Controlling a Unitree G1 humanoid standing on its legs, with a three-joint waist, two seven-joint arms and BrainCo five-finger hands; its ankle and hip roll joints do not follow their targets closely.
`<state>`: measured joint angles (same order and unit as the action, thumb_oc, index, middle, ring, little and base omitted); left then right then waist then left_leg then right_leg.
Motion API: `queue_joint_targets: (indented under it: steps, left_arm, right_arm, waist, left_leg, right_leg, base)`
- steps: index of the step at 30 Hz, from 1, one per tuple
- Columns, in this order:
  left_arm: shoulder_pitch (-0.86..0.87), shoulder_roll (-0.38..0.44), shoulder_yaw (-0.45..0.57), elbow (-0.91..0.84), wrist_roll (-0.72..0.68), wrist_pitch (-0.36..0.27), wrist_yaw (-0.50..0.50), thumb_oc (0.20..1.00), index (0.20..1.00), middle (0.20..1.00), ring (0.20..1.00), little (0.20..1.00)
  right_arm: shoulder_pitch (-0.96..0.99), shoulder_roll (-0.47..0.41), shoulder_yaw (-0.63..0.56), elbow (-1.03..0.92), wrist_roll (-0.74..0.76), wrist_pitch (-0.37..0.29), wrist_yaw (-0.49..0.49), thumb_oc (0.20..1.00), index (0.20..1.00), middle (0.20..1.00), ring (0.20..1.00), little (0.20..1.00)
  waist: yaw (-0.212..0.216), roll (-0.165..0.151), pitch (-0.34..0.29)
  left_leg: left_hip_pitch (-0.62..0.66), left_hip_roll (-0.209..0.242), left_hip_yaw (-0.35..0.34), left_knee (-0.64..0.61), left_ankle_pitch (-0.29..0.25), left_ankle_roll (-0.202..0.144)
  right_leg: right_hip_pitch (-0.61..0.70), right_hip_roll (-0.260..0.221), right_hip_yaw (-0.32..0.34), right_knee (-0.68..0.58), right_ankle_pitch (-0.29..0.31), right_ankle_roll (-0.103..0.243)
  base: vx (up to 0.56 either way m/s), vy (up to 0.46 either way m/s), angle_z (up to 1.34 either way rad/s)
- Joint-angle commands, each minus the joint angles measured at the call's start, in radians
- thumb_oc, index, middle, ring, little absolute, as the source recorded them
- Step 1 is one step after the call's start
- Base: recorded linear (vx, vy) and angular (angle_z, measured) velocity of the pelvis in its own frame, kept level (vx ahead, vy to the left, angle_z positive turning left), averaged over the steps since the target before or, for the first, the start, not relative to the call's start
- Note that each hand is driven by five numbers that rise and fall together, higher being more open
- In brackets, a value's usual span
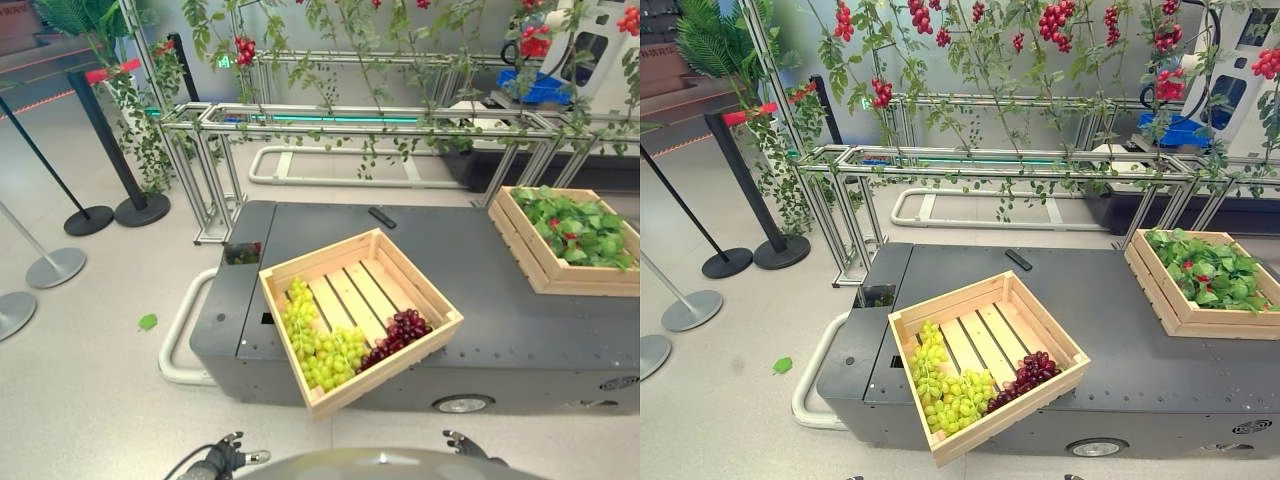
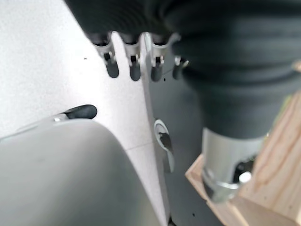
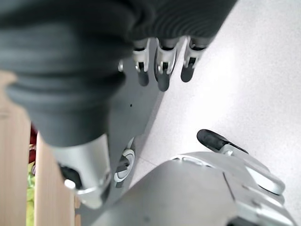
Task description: Pick up the fruits from the basket on one side to the basket on the other side
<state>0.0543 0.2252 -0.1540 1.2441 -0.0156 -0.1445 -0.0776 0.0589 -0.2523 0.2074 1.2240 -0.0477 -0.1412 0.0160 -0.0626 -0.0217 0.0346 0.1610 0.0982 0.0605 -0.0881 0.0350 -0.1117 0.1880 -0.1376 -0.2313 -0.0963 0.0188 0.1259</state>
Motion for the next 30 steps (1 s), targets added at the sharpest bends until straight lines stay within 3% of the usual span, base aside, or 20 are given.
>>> queue_joint_targets:
  steps: [1, 10, 15, 17, 18, 22, 23, 30]
  left_arm:
    - [-0.097, -0.03, -0.001, 0.077, -0.02, -0.022, 0.007, 1.0, 1.0, 1.0, 1.0, 1.0]
    - [-0.09, -0.021, 0.005, 0.077, -0.022, -0.028, 0.009, 1.0, 1.0, 1.0, 1.0, 1.0]
    - [-0.083, -0.01, 0.007, 0.057, -0.024, -0.035, 0.006, 1.0, 1.0, 1.0, 1.0, 1.0]
    - [-0.072, -0.004, 0.007, 0.032, -0.025, -0.044, 0.0, 1.0, 1.0, 1.0, 1.0, 1.0]
    - [-0.072, -0.005, 0.007, 0.032, -0.025, -0.044, 0.0, 1.0, 1.0, 1.0, 1.0, 1.0]
    - [-0.067, 0.0, 0.0, 0.01, -0.028, -0.057, -0.017, 1.0, 1.0, 1.0, 1.0, 1.0]
    - [-0.067, -0.001, 0.0, 0.01, -0.028, -0.057, -0.017, 1.0, 1.0, 1.0, 1.0, 1.0]
    - [-0.064, 0.008, -0.001, -0.009, -0.037, -0.064, -0.039, 1.0, 1.0, 1.0, 1.0, 1.0]
  right_arm:
    - [-0.098, -0.032, -0.009, 0.013, 0.028, -0.017, -0.01, 1.0, 1.0, 1.0, 1.0, 1.0]
    - [-0.124, -0.08, -0.081, -0.01, 0.123, -0.034, -0.026, 1.0, 1.0, 1.0, 1.0, 1.0]
    - [-0.144, -0.123, -0.125, -0.152, 0.22, -0.067, -0.026, 1.0, 1.0, 1.0, 1.0, 1.0]
    - [-0.15, -0.209, -0.16, -0.371, 0.241, -0.098, -0.038, 1.0, 1.0, 1.0, 1.0, 1.0]
    - [-0.149, -0.209, -0.16, -0.373, 0.241, -0.097, -0.038, 1.0, 1.0, 1.0, 1.0, 1.0]
    - [-0.202, -0.407, -0.236, -0.627, 0.199, -0.142, -0.057, 1.0, 1.0, 1.0, 1.0, 1.0]
    - [-0.201, -0.407, -0.236, -0.628, 0.199, -0.142, -0.057, 1.0, 1.0, 1.0, 1.0, 1.0]
    - [-0.36, -0.714, -0.217, -1.002, 0.007, -0.194, -0.053, 1.0, 1.0, 1.0, 1.0, 1.0]
  waist:
    - [0.003, -0.007, 0.035]
    - [0.005, -0.008, 0.034]
    - [0.007, -0.009, 0.038]
    - [0.005, -0.01, 0.049]
    - [0.005, -0.01, 0.049]
    - [0.011, -0.015, 0.056]
    - [0.01, -0.015, 0.057]
    - [0.035, -0.026, 0.064]
  left_leg:
    - [-0.031, -0.061, -0.022, 0.001, -0.027, 0.041]
    - [-0.028, -0.059, -0.034, 0.001, -0.027, 0.04]
    - [-0.034, -0.057, -0.045, 0.001, -0.023, 0.036]
    - [-0.043, -0.057, -0.053, 0.001, -0.018, 0.035]
    - [-0.042, -0.057, -0.053, 0.001, -0.019, 0.035]
    - [-0.053, -0.057, -0.075, 0.001, -0.012, 0.031]
    - [-0.053, -0.057, -0.075, 0.001, -0.012, 0.031]
    - [-0.067, -0.056, -0.106, 0.001, -0.006, 0.023]
  right_leg:
    - [-0.014, 0.033, -0.061, 0.009, -0.034, 0.01]
    - [-0.007, 0.037, -0.065, 0.009, -0.039, 0.006]
    - [-0.008, 0.042, -0.07, 0.009, -0.044, 0.002]
    - [-0.015, 0.045, -0.069, 0.009, -0.043, -0.001]
    - [-0.014, 0.045, -0.069, 0.009, -0.043, -0.001]
    - [-0.01, 0.053, -0.088, 0.009, -0.048, -0.009]
    - [-0.01, 0.053, -0.089, 0.009, -0.049, -0.009]
    - [-0.007, 0.061, -0.117, 0.009, -0.058, -0.014]
  base:
    - [0.0, 0.0, 0.0]
    - [0.0, 0.0, 0.0]
    - [0.0, 0.0, 0.0]
    - [-0.02, -0.015, 0.04]
    - [-0.01, -0.011, 0.06]
    - [0.01, -0.018, 0.14]
    - [0.01, -0.027, 0.19]
    - [0.02, -0.029, 0.13]
